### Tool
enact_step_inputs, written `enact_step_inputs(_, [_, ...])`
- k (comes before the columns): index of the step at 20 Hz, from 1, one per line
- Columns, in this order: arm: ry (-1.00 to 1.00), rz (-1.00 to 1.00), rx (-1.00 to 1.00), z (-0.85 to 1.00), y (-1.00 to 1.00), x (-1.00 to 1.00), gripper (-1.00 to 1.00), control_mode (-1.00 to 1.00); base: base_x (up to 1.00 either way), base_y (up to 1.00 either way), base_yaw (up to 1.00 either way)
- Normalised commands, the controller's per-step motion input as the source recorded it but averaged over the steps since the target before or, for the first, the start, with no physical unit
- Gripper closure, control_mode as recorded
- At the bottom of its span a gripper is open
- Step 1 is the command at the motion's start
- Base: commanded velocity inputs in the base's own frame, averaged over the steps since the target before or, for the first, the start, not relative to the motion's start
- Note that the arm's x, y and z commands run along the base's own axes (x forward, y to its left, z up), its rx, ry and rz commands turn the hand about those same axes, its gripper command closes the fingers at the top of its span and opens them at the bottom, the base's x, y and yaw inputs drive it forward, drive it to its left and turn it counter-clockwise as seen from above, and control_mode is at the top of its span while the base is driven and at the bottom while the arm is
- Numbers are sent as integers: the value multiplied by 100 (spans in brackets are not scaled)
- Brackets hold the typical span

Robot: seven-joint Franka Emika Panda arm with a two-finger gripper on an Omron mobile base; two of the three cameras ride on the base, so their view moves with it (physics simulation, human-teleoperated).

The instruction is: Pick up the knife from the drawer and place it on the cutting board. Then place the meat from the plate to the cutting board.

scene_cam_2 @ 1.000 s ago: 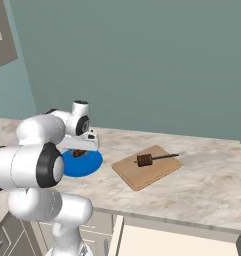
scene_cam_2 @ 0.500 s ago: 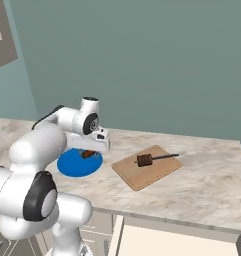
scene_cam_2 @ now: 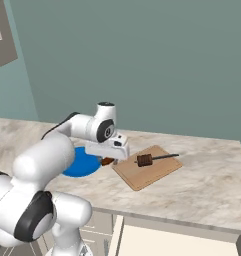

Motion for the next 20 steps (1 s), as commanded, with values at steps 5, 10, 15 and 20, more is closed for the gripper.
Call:
enact_step_inputs(5, [0,-11,-7,6,-33,1,100,-100,0,0,0])
enact_step_inputs(10, [0,-1,-2,-2,-5,0,100,-100,0,0,0])
enact_step_inputs(15, [0,-9,0,-15,-44,9,100,-100,0,0,0])
enact_step_inputs(20, [0,-11,0,-13,-40,13,100,-100,0,0,0])
